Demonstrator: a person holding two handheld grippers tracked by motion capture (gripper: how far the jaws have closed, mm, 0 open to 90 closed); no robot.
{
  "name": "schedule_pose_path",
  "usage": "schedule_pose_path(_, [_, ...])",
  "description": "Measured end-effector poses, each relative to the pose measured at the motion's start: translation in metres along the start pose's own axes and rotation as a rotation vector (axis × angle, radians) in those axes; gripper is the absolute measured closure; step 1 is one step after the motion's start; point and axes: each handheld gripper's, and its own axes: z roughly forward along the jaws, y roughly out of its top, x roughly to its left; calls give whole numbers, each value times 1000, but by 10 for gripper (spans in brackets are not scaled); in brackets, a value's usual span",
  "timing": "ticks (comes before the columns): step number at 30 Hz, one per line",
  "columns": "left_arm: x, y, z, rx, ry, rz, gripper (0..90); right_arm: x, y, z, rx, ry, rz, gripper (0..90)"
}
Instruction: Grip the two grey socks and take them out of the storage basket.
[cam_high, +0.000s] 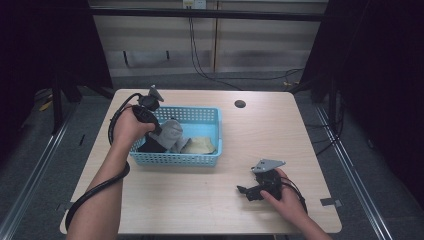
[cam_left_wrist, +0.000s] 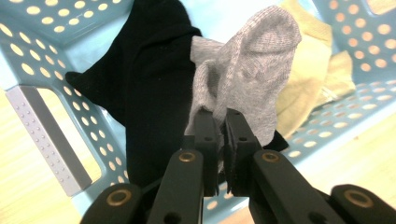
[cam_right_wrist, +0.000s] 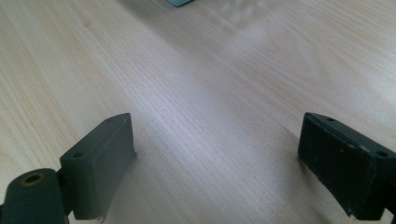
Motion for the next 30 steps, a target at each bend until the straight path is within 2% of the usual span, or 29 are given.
schedule_pose_path(7, [-7,2,-16,-5,-31,26,853,0,0,0,0,0,0,104])
schedule_pose_path(18, [-19,-1,-30,-2,-63,52,853,0,0,0,2,-1,0,104])
schedule_pose_path(30, [-37,-6,-36,9,-77,124,852,0,0,0,2,-1,-1,104])
